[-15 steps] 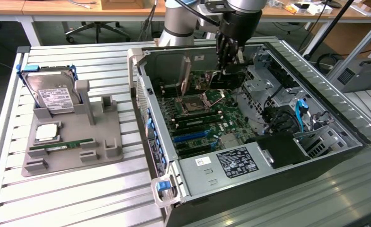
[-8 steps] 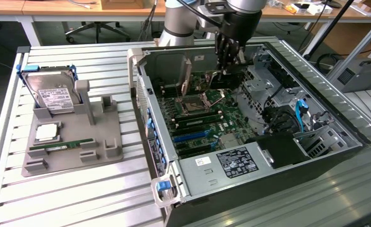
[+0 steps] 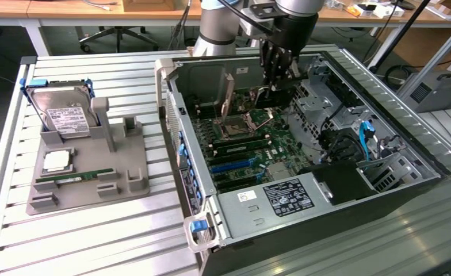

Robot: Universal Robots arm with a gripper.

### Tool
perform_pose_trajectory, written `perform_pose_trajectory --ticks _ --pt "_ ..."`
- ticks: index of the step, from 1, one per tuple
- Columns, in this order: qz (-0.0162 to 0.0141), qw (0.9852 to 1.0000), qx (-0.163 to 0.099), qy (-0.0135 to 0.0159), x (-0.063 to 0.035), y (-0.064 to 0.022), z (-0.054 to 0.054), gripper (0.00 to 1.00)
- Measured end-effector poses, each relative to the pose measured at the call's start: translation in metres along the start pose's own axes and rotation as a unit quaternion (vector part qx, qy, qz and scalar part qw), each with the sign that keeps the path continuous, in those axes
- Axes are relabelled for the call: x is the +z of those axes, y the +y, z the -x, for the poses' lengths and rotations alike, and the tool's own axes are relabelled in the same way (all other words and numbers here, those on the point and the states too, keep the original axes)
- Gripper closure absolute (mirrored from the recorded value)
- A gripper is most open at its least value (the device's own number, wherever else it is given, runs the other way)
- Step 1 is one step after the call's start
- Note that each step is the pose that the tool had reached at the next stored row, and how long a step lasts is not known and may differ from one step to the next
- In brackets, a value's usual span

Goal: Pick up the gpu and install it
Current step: 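Insert the gpu into the slot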

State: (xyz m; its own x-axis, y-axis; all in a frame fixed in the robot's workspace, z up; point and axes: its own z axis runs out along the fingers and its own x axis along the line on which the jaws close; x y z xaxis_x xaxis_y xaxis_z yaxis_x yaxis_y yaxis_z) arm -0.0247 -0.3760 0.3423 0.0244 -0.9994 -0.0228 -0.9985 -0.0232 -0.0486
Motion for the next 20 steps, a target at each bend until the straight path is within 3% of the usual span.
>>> perform_pose_trajectory --ticks 8,20 --pt "0.0008 0.9993 -0.036 -0.0018 0.0003 0.0000 0.0000 0.73" --pt "0.0009 0.9993 -0.037 -0.0018 0.0013 0.0001 -0.0032 0.73"
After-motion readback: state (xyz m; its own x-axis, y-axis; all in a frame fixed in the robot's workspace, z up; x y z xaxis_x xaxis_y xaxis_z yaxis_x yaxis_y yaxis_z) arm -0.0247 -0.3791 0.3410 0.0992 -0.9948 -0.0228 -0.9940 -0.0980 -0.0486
